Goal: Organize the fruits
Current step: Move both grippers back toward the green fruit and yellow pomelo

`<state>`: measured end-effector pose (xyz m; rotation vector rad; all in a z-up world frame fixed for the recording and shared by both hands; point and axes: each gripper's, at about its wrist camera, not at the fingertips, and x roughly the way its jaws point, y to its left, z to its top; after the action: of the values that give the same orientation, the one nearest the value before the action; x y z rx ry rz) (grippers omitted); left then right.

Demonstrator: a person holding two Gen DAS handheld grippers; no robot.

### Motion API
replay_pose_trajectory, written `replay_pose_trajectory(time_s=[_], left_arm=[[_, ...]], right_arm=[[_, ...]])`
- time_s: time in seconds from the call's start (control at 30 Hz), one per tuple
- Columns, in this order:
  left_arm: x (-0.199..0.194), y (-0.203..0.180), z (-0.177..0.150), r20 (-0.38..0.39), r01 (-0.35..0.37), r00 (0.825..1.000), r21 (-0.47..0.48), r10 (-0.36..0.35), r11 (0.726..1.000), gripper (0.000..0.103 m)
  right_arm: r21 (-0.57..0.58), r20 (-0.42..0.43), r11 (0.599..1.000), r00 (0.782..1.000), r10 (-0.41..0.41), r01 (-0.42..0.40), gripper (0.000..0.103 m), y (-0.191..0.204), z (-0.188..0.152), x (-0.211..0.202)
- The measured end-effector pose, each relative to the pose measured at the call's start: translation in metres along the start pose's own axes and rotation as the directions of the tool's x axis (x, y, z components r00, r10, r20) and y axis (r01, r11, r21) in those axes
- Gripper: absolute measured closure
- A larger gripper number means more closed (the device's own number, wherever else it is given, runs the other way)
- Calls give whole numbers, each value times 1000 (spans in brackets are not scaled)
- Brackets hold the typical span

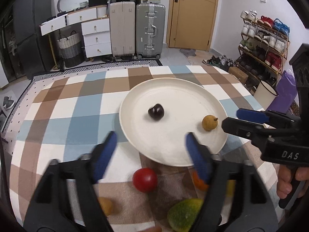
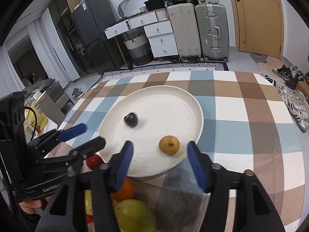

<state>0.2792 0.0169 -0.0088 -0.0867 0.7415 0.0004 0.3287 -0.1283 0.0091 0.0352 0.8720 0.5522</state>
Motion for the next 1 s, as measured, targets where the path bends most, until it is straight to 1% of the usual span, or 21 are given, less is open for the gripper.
replay_pose_trajectory(time_s=[0.03, 0.1, 0.13, 0.17, 0.2, 0.27, 0.4, 0.53, 0.63, 0.83, 0.93, 1.0], left_arm=[[-7, 2, -2, 17, 3, 1000, -7, -3, 1000, 17], [-19, 5, -6, 23, 17, 1000, -14, -16, 1000, 15], [-23, 7, -8, 20, 20, 1000, -16, -20, 1000, 11], [-29, 9, -10, 20, 20, 1000, -20, -20, 1000, 8], [-35, 11, -13, 25, 17, 1000, -24, -16, 1000, 0], [-46, 14, -18, 37, 7, 999, -37, -6, 999, 1], [-61, 17, -27, 21, -4, 1000, -50, 5, 999, 1], [-75, 18, -35, 28, -34, 999, -58, 35, 998, 1], [-82, 21, -43, 31, -21, 999, -78, 24, 997, 1], [-88, 21, -54, 23, -38, 999, -80, 40, 996, 1], [-90, 21, -59, 25, -28, 999, -83, 30, 996, 1], [-92, 22, -63, 30, -34, 999, -89, 37, 995, 1]], right_arm=[[-2, 5, 1000, 1000, 2, -2, 26, 0, -1, -4], [-4, 13, 1000, 1000, 12, -12, 13, 1, -5, -12], [-7, 15, 1000, 1000, 13, -12, 10, 1, -7, -16], [-10, 17, 1000, 1000, 9, -8, 3, 2, -9, -19], [-14, 17, 1000, 1000, -2, 3, 0, 2, -11, -23], [-18, 18, 1000, 1000, -18, 18, 0, 3, -15, -30], [-22, 13, 999, 1000, -26, 26, 0, 3, -24, -41], [-32, 6, 999, 999, -37, 37, 0, 3, -30, -47], [-41, -13, 998, 999, -41, 41, 0, 4, -34, -49], [-65, -8, 997, 999, -34, 33, 0, 8, -45, -57], [-67, 2, 997, 999, -44, 44, 0, 10, -52, -60], [-67, -4, 997, 999, -45, 45, 0, 10, -55, -60]])
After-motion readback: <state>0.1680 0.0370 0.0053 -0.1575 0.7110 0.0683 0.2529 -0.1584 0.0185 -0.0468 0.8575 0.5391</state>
